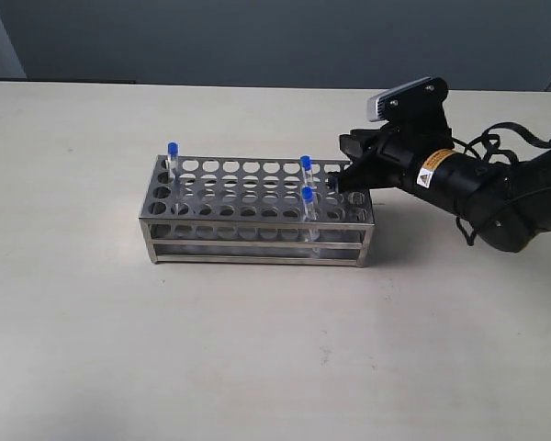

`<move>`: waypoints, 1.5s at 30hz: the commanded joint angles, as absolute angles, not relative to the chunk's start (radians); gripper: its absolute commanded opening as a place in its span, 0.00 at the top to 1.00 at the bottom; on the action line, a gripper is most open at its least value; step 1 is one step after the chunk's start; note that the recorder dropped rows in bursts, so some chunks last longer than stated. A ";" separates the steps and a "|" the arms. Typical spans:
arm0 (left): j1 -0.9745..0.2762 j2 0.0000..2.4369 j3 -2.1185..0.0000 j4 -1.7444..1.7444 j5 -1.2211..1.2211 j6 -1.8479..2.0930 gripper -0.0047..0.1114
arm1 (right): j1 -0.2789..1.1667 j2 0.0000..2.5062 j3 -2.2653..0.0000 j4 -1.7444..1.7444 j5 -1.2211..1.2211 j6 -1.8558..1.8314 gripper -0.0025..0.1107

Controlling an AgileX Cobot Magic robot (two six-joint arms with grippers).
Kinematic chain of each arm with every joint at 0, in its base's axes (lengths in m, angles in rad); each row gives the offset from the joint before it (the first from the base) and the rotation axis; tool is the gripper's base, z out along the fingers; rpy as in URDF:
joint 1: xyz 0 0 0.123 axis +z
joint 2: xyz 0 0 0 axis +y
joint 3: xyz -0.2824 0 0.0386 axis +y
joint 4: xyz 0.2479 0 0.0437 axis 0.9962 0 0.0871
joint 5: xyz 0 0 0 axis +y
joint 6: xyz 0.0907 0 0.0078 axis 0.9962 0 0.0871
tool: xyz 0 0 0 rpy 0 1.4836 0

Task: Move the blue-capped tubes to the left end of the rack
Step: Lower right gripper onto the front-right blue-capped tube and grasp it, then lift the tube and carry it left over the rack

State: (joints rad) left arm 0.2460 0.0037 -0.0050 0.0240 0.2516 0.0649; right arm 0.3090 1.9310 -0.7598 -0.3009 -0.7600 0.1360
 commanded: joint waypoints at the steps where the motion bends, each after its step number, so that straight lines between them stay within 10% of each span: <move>1: 0.247 0.000 0.000 0.022 0.240 0.061 0.96 | 0.302 1.891 -0.764 -0.321 -0.733 0.134 0.98; 21: 0.247 0.000 0.000 0.022 0.240 0.061 0.96 | 0.468 1.562 -0.781 -0.395 -0.612 0.134 0.98; 45: 0.247 0.000 0.000 0.022 0.240 0.061 0.96 | 0.743 2.000 -1.254 -0.414 -0.546 0.187 0.98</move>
State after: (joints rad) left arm 0.2460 0.0037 -0.0050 0.0240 0.2516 0.0649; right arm 0.7320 1.9821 -1.2276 -0.3976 -0.5346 0.1733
